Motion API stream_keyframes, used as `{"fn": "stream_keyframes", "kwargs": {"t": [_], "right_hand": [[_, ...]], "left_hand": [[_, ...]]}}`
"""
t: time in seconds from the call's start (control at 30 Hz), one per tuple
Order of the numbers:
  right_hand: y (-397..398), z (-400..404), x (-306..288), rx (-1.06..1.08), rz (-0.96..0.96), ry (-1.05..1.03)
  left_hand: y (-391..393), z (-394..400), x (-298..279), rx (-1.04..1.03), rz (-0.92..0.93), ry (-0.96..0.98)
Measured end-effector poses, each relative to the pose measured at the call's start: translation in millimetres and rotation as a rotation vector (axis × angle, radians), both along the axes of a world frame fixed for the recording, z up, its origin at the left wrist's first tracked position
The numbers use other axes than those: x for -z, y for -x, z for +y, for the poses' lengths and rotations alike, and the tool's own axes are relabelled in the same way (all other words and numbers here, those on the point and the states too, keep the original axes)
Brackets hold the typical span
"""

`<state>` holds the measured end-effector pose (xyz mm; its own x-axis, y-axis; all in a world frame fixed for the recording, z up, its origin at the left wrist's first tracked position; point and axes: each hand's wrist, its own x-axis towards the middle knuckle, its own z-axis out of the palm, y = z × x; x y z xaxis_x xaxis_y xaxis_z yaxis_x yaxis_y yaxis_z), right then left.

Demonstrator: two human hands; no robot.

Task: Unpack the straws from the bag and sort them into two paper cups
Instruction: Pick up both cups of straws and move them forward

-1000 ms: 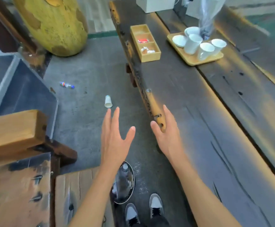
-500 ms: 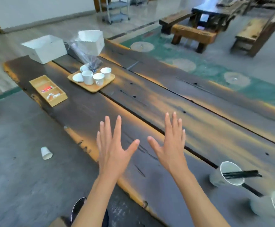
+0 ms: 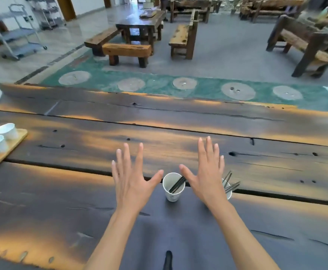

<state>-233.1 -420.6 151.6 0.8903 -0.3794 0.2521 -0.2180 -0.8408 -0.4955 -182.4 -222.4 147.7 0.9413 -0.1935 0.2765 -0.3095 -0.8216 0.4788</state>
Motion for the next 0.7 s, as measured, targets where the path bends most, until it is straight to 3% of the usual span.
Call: {"fn": "stream_keyframes", "kwargs": {"t": [0.2,0.43,0.57,0.7], "right_hand": [[26.4,-53.5,3.8,0.167,0.020,0.001],[32.7,-72.6,15.4,0.240,0.016,-0.040],[38.2,-75.8,25.3,0.237,-0.023,-0.219],[59.2,-78.0,48.4,0.253,-0.081,-0.386]], "left_hand": [[-1.1,-65.9,-1.1,0.151,0.003,-0.005],[-13.0,-90.0,8.5,0.235,0.012,0.001],[-12.9,-90.0,26.8,0.230,0.072,0.061],[0.9,-74.7,65.9,0.197,0.281,0.213]]}}
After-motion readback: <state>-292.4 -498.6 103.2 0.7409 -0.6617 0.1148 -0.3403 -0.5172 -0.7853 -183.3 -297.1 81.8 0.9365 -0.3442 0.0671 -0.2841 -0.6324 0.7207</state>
